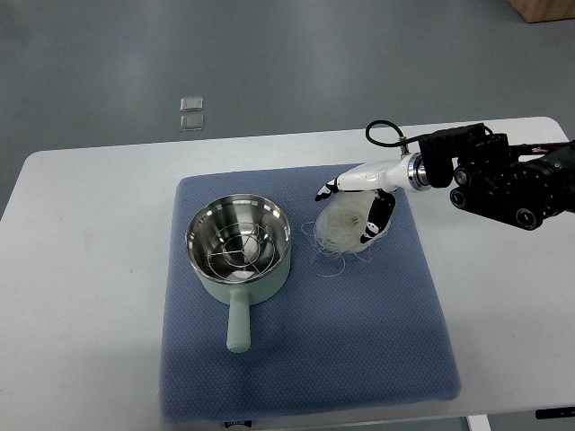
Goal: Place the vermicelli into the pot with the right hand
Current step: 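Lower the right hand onto the white vermicelli bundle and close fingers, then lift the vermicelli with the right hand and carry it over the pot, then open the right hand to drop the vermicelli into the steel pot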
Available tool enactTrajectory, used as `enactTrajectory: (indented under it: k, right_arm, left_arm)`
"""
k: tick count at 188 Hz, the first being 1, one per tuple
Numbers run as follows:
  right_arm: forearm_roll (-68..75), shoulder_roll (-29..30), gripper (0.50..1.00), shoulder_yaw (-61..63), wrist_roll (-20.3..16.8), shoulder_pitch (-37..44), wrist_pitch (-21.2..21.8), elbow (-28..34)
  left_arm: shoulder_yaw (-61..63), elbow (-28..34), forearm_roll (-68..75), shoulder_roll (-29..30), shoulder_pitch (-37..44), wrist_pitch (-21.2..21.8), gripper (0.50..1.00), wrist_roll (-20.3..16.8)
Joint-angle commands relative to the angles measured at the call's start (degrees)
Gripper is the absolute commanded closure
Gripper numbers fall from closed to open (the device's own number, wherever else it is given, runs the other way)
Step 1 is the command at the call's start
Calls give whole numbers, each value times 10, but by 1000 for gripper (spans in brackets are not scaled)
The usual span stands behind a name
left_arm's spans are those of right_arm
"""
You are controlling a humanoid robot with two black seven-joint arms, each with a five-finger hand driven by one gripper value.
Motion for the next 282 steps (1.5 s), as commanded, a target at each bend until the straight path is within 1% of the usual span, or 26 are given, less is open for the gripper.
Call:
enactTrajectory:
  k: [1, 27, 44, 58, 59, 60, 61, 62, 63, 64, 65, 66, 67, 68, 69, 70, 71, 73, 89, 117, 145, 184, 199, 225, 247, 282]
  right_arm:
    - [-5, 1, 581, -6, 1, -2, -7, -3]
    - [-5, 5, 593, -16, 1, -2, -7, -13]
    - [-5, 5, 644, -24, 1, -2, -7, -14]
    - [-6, 6, 750, -31, 2, -2, -7, -18]
    - [-7, 6, 777, -32, 2, -2, -7, -18]
    - [-7, 6, 777, -32, 2, -2, -7, -18]
    - [-8, 6, 805, -32, 2, -2, -7, -19]
    - [-8, 6, 805, -32, 2, -2, -7, -19]
    - [-8, 6, 840, -32, 1, -2, -7, -19]
    - [-8, 6, 840, -32, 1, -2, -7, -19]
    - [-9, 7, 873, -32, 1, -2, -7, -19]
    - [-9, 7, 873, -32, 1, -2, -7, -19]
    - [-9, 8, 907, -32, 2, -2, -7, -19]
    - [-9, 8, 908, -32, 2, -2, -7, -20]
    - [-9, 9, 948, -32, 1, -2, -8, -20]
    - [-9, 9, 948, -32, 1, -2, -8, -20]
    - [-9, 10, 989, -32, 2, -2, -8, -20]
    - [-9, 11, 1000, -32, 1, -2, -8, -20]
    - [-9, 13, 1000, -31, 1, 0, -16, -20]
    - [-5, 12, 1000, -25, 3, 11, -59, -20]
    - [8, 6, 1000, -7, 6, 35, -74, -13]
    - [48, 6, 1000, 71, 8, 84, -62, 2]
    - [68, 2, 1000, 74, 9, 118, -49, 30]
    - [80, -8, 1000, 75, 19, 146, -45, 89]
    - [80, -3, 1000, 75, 25, 149, -42, 121]
    - [78, 28, 1000, 71, 26, 132, -42, 132]
  left_arm:
    - [0, 1, 0, 0, 0, 0, 500, 0]
    - [0, 0, 0, 0, 0, 0, 500, 0]
    - [0, 0, 0, 0, 0, 0, 500, 0]
    - [0, 0, 0, 0, 0, 0, 500, 0]
    - [0, 0, 0, 0, 0, 0, 500, 0]
    - [0, 0, 0, 0, 0, 0, 500, 0]
    - [0, 0, 0, 0, 0, 0, 500, 0]
    - [0, 0, 0, 0, 0, 0, 500, 0]
    - [0, 0, 0, 0, 0, 0, 500, 0]
    - [0, 0, 0, 0, 0, 0, 500, 0]
    - [0, 0, 0, 0, 0, 0, 500, 0]
    - [0, 0, 0, 0, 0, 0, 500, 0]
    - [0, 0, 0, 0, 0, 0, 500, 0]
    - [0, 0, 0, 0, 0, 0, 500, 0]
    - [0, 0, 0, 0, 0, 0, 500, 0]
    - [0, 0, 0, 0, 0, 0, 500, 0]
    - [0, 0, 0, 0, 0, 0, 500, 0]
    - [0, 0, 0, 0, 0, 0, 500, 0]
    - [0, 0, 0, 0, 0, 0, 500, 0]
    - [0, 1, 0, 0, 0, 0, 500, 0]
    - [-1, 1, 0, 0, 0, 0, 500, 0]
    - [-1, -1, 0, 0, 0, 0, 500, 0]
    - [-1, -1, 0, 0, 0, 0, 500, 0]
    - [-1, 0, 0, 0, 0, 0, 500, 0]
    - [-1, 1, 0, 0, 0, 0, 500, 0]
    - [-2, 1, 0, 0, 0, 0, 500, 1]
